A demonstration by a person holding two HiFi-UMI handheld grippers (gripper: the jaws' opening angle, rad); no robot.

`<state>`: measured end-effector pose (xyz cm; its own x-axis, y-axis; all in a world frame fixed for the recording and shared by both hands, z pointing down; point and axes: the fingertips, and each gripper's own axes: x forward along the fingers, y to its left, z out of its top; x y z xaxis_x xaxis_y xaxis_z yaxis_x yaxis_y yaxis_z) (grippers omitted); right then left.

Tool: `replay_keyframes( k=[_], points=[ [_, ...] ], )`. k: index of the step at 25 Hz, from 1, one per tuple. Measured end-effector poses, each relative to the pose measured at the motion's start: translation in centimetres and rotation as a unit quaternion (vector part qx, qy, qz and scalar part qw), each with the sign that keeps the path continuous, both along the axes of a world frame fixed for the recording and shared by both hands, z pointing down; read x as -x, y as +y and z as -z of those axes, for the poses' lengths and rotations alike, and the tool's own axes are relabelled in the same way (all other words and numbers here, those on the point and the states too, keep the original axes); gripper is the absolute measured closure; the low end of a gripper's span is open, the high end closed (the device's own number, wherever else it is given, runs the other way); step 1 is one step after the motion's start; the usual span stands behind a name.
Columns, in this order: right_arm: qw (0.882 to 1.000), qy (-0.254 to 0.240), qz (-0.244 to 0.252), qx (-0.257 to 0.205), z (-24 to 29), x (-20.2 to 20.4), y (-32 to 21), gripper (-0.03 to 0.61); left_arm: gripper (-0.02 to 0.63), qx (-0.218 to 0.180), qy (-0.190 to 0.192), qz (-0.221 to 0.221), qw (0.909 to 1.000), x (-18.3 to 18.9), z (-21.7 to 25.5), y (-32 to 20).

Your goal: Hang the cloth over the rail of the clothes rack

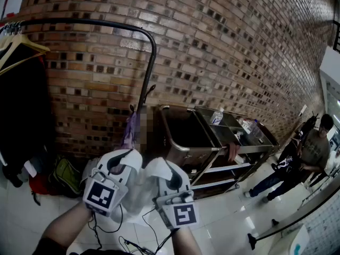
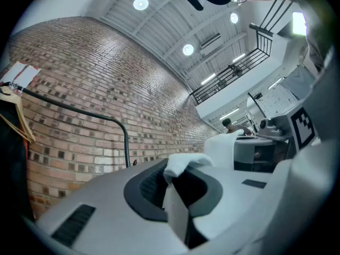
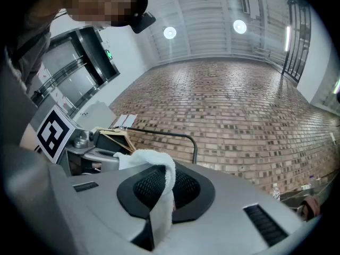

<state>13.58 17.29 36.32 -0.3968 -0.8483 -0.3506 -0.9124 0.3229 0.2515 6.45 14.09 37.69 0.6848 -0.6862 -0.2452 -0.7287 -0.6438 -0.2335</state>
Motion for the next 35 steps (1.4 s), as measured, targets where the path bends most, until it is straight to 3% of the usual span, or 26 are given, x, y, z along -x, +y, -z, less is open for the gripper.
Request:
replay_keyframes(
  k=[3,7,9,16,29,35],
  points=[
    [1.000,0.011,-0.004,-0.022,2.3,-1.1,-1.3,0.555,0.572,-0.018,0.007,0.018,0.9997,-0.8,1.9,-1.5],
    [0.996,0.032,-0.024,-0.086,5.4,-1.9,-3.1,0.555,0.571,-0.072,0.035,0.043,0.9958,-1.5,4.8,-3.5],
    [0.994,0.033,-0.026,-0.096,5.9,-2.3,-4.5,0.557,0.571,-0.071,0.048,0.042,0.9954,-2.2,5.4,-4.8],
    [0.992,0.025,-0.053,-0.116,6.6,-2.9,-11.5,0.555,0.571,-0.097,0.089,0.006,0.9913,-3.0,7.1,-12.1],
    [0.984,0.037,-0.098,-0.142,11.8,-3.7,-21.7,0.555,0.571,-0.122,0.111,-0.076,0.9834,-4.9,13.1,-22.5],
    [0.983,0.034,-0.116,-0.141,12.7,-4.0,-24.2,0.557,0.571,-0.136,0.102,-0.098,0.9807,-4.2,14.0,-25.2]
  ],
)
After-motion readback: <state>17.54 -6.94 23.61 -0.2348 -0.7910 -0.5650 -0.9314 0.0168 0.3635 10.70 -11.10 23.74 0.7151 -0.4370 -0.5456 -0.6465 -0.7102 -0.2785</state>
